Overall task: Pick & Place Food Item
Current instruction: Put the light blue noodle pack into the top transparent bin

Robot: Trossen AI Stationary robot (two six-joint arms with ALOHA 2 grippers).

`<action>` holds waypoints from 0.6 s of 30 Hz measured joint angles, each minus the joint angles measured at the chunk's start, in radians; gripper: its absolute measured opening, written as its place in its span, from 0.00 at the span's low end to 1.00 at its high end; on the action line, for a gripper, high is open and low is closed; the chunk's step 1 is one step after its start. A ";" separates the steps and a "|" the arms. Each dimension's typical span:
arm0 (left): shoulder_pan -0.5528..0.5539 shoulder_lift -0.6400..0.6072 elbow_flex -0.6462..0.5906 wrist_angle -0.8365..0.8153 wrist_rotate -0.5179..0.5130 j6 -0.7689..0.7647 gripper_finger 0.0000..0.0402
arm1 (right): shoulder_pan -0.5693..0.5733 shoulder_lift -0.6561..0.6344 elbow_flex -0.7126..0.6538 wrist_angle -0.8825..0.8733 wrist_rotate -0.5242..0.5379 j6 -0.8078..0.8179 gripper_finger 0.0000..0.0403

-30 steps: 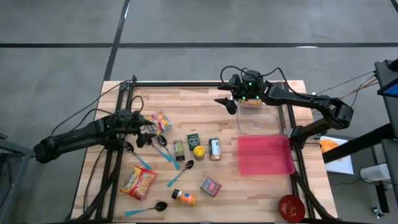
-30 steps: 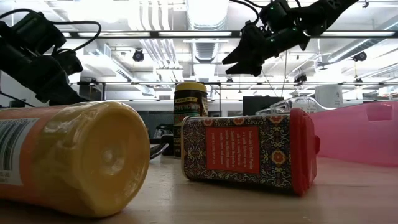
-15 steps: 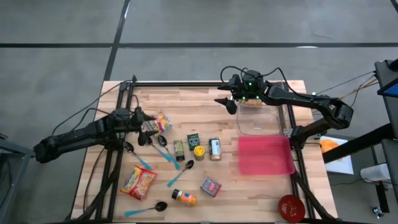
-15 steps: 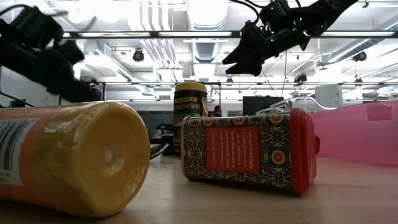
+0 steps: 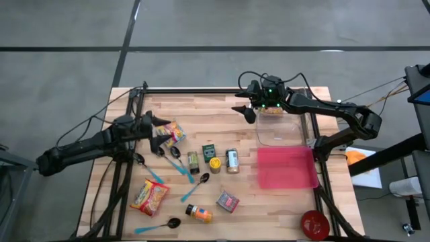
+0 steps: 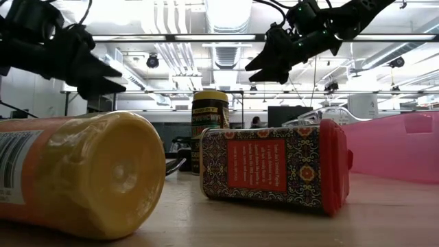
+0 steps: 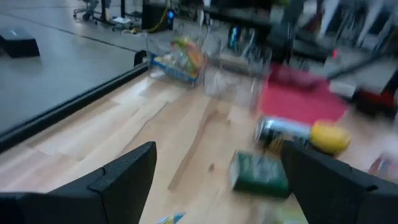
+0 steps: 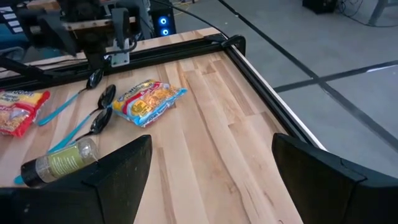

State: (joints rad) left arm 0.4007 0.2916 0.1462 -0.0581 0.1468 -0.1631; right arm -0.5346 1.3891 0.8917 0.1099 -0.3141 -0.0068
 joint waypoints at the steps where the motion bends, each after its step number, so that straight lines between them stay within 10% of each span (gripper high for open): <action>1: 0.000 0.000 0.004 0.005 -0.009 -0.050 0.86 | 0.000 0.000 0.000 0.000 0.000 0.000 0.82; 18: 0.001 0.258 0.127 -0.248 -0.095 -0.239 0.86 | 0.000 0.000 0.000 0.000 0.000 0.005 0.82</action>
State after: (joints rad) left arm 0.4022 0.5500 0.2729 -0.3057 0.0519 -0.4020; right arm -0.5346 1.3890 0.8917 0.1097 -0.3141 -0.0014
